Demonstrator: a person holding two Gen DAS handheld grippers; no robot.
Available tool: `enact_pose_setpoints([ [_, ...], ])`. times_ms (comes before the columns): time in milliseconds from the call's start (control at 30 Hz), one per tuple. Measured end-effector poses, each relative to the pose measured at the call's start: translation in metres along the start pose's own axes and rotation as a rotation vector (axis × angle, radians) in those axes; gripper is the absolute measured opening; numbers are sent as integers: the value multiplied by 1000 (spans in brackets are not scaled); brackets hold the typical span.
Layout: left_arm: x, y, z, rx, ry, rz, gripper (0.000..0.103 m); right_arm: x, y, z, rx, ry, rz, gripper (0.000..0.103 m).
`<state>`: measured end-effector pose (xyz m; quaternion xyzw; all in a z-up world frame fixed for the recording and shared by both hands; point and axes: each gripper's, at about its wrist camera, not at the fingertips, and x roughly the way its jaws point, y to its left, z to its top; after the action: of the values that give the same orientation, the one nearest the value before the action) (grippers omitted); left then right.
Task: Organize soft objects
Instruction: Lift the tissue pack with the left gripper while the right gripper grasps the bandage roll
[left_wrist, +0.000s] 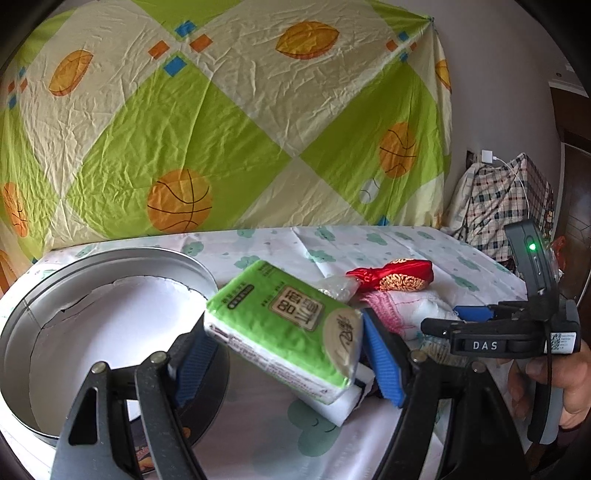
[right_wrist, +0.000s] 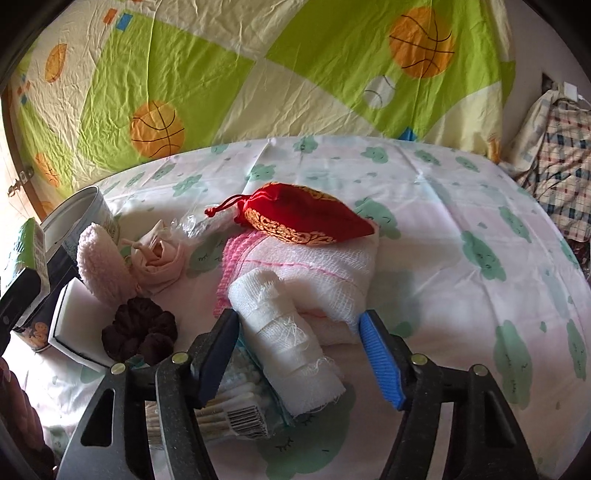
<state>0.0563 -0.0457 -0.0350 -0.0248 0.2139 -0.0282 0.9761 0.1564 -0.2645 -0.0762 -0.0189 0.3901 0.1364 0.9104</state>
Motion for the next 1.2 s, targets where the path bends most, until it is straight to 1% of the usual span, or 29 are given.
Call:
enact_pose_setpoints([
  [33,-1,0,0,0,-3,1,76,1,-1,0,2,2,10,65],
  [100,-3,0,-1,1,-12,4,76,2,0,0,1,4,33,55],
  [133,-4,0,-1,2,-18,6,76,2,-1,0,6,4,48,52],
  [200,-7,1,-1,2,-32,8,76,1,0,-1,9,-7,60,43],
  [300,-9,2,-2,-5,-43,11,76,-4,2,-1,6,-35,57,37],
  [500,-14,5,-1,-11,-70,19,76,-14,0,-1,10,-90,59,34],
  [733,-20,1,-2,5,-104,39,76,-33,2,-5,5,-195,54,32],
  [1200,-23,7,-2,-15,-125,47,76,-66,10,-13,4,-396,27,32],
])
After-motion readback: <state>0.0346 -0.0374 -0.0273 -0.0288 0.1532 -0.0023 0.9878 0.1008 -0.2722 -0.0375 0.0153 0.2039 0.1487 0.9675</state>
